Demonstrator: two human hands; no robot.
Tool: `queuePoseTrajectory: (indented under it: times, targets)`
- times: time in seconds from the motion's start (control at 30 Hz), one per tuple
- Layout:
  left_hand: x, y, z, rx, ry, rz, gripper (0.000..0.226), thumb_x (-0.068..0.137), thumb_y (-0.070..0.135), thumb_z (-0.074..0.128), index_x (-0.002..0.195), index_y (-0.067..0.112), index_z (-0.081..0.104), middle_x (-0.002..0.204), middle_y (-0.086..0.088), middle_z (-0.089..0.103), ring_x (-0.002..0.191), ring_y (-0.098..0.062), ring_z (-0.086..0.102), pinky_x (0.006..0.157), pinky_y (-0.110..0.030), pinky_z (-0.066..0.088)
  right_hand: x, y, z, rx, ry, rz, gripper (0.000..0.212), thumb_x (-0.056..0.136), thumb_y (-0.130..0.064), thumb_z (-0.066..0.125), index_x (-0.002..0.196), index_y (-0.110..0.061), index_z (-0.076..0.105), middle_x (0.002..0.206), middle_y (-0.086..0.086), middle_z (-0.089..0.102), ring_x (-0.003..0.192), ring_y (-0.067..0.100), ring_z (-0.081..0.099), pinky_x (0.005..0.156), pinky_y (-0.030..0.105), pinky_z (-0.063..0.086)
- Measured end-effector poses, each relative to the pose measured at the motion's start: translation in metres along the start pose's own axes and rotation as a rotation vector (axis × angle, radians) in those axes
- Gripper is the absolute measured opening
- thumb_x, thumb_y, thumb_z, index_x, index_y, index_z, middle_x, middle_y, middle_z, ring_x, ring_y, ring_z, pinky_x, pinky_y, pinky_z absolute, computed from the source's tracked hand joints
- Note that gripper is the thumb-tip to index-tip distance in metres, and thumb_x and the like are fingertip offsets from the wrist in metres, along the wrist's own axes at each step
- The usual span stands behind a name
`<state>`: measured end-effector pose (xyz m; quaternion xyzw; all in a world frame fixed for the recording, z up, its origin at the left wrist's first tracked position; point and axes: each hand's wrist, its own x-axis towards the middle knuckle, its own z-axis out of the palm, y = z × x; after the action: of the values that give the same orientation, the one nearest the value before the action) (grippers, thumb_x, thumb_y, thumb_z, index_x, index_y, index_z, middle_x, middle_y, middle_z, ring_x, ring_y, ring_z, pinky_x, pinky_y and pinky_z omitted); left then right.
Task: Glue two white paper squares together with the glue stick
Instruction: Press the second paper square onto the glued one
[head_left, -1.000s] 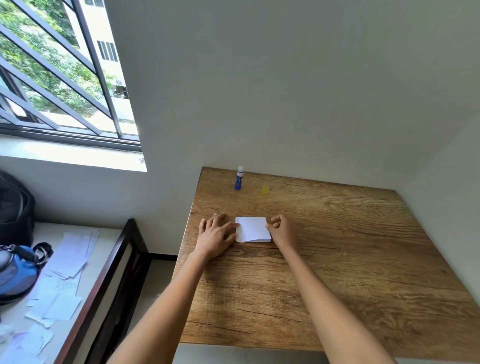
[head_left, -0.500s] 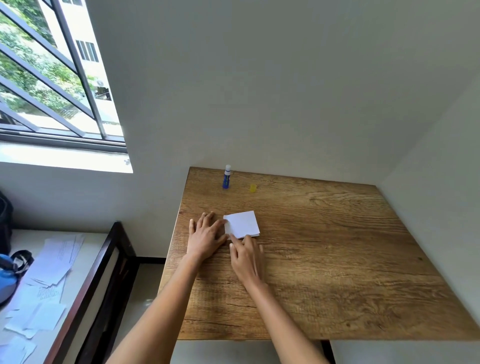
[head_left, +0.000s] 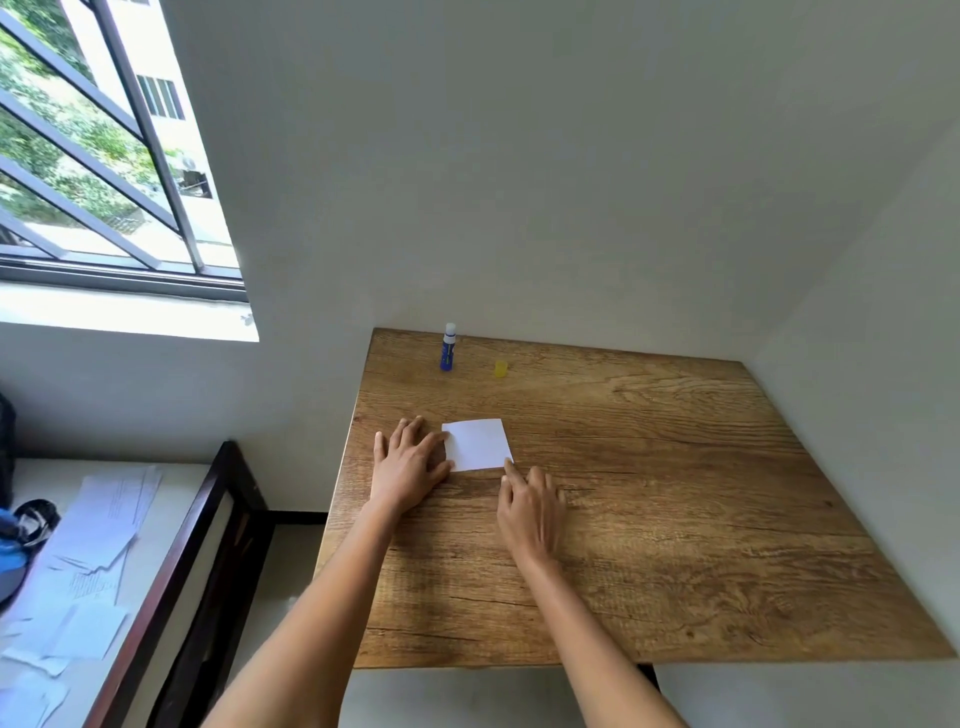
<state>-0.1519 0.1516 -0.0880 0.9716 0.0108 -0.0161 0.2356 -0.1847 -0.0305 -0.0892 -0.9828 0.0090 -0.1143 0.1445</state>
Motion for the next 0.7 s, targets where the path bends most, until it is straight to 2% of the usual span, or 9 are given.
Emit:
queuePoseTrajectory:
  times: [0.07, 0.13, 0.17, 0.23, 0.27, 0.33, 0.47, 0.7]
  targets:
    - [0.0, 0.001, 0.0, 0.011, -0.003, 0.001, 0.052, 0.09, 0.049, 0.048, 0.14, 0.037, 0.035, 0.158, -0.002, 0.016, 0.147, -0.022, 0.002, 0.117, -0.052, -0.003, 0.003, 0.0, -0.003, 0.027, 0.062, 0.046, 0.035, 0.094, -0.028, 0.046, 0.127, -0.022, 0.056, 0.097, 0.007, 0.063, 0.087, 0.022, 0.055, 0.077, 0.036, 0.039]
    - [-0.001, 0.001, 0.0, 0.027, -0.002, 0.002, 0.053, 0.091, 0.049, 0.047, 0.14, 0.036, 0.034, 0.158, -0.003, 0.015, 0.147, -0.022, 0.001, 0.117, -0.052, -0.004, 0.01, -0.008, -0.005, 0.016, 0.127, -0.039, 0.035, 0.09, -0.026, 0.053, 0.125, -0.021, 0.058, 0.093, 0.008, 0.063, 0.081, 0.023, 0.056, 0.071, 0.035, 0.04]
    - [-0.001, 0.001, 0.0, 0.031, -0.002, 0.001, 0.053, 0.091, 0.049, 0.047, 0.141, 0.037, 0.034, 0.158, -0.003, 0.015, 0.147, -0.021, 0.001, 0.117, -0.052, -0.004, 0.015, -0.015, -0.006, 0.005, 0.121, -0.097, 0.037, 0.09, -0.027, 0.053, 0.127, -0.022, 0.057, 0.098, 0.009, 0.062, 0.086, 0.024, 0.056, 0.074, 0.036, 0.041]
    - [-0.001, 0.001, 0.0, 0.033, -0.009, -0.002, 0.054, 0.091, 0.05, 0.046, 0.141, 0.037, 0.033, 0.158, -0.003, 0.014, 0.147, -0.02, 0.0, 0.117, -0.051, -0.004, 0.029, -0.032, -0.004, 0.001, 0.016, -0.172, 0.041, 0.094, -0.033, 0.044, 0.133, -0.027, 0.049, 0.124, 0.011, 0.056, 0.116, 0.029, 0.049, 0.095, 0.045, 0.038]
    - [-0.001, 0.001, 0.0, 0.036, -0.01, -0.002, 0.054, 0.091, 0.051, 0.045, 0.142, 0.037, 0.032, 0.159, -0.002, 0.013, 0.147, -0.02, 0.0, 0.117, -0.051, -0.004, 0.036, -0.041, -0.001, -0.003, -0.052, -0.194, 0.042, 0.095, -0.036, 0.038, 0.136, -0.029, 0.044, 0.137, 0.011, 0.047, 0.131, 0.029, 0.037, 0.106, 0.049, 0.028]
    - [-0.001, 0.001, 0.0, 0.043, -0.004, -0.002, 0.054, 0.092, 0.051, 0.042, 0.142, 0.037, 0.03, 0.159, -0.003, 0.014, 0.147, -0.02, 0.001, 0.117, -0.051, -0.002, 0.045, -0.054, 0.008, -0.001, -0.154, -0.227, 0.042, 0.097, -0.041, 0.031, 0.138, -0.033, 0.04, 0.152, 0.009, 0.031, 0.144, 0.029, 0.014, 0.115, 0.053, 0.009]
    - [-0.001, 0.001, 0.002, 0.048, 0.009, 0.005, 0.053, 0.093, 0.052, 0.039, 0.143, 0.039, 0.028, 0.158, -0.004, 0.015, 0.147, -0.021, 0.003, 0.117, -0.052, -0.001, 0.051, -0.056, 0.021, 0.029, -0.256, -0.164, 0.044, 0.097, -0.047, 0.024, 0.139, -0.039, 0.035, 0.158, 0.003, 0.015, 0.146, 0.027, -0.004, 0.115, 0.054, -0.005]
    - [0.0, 0.0, 0.005, 0.07, -0.007, -0.007, 0.058, 0.091, 0.054, 0.042, 0.144, 0.037, 0.026, 0.159, -0.001, 0.011, 0.147, -0.02, 0.0, 0.117, -0.051, -0.003, 0.058, -0.035, 0.02, 0.001, -0.272, -0.108, 0.046, 0.097, -0.048, 0.019, 0.142, -0.039, 0.029, 0.159, 0.0, 0.008, 0.146, 0.026, -0.008, 0.115, 0.052, -0.008]
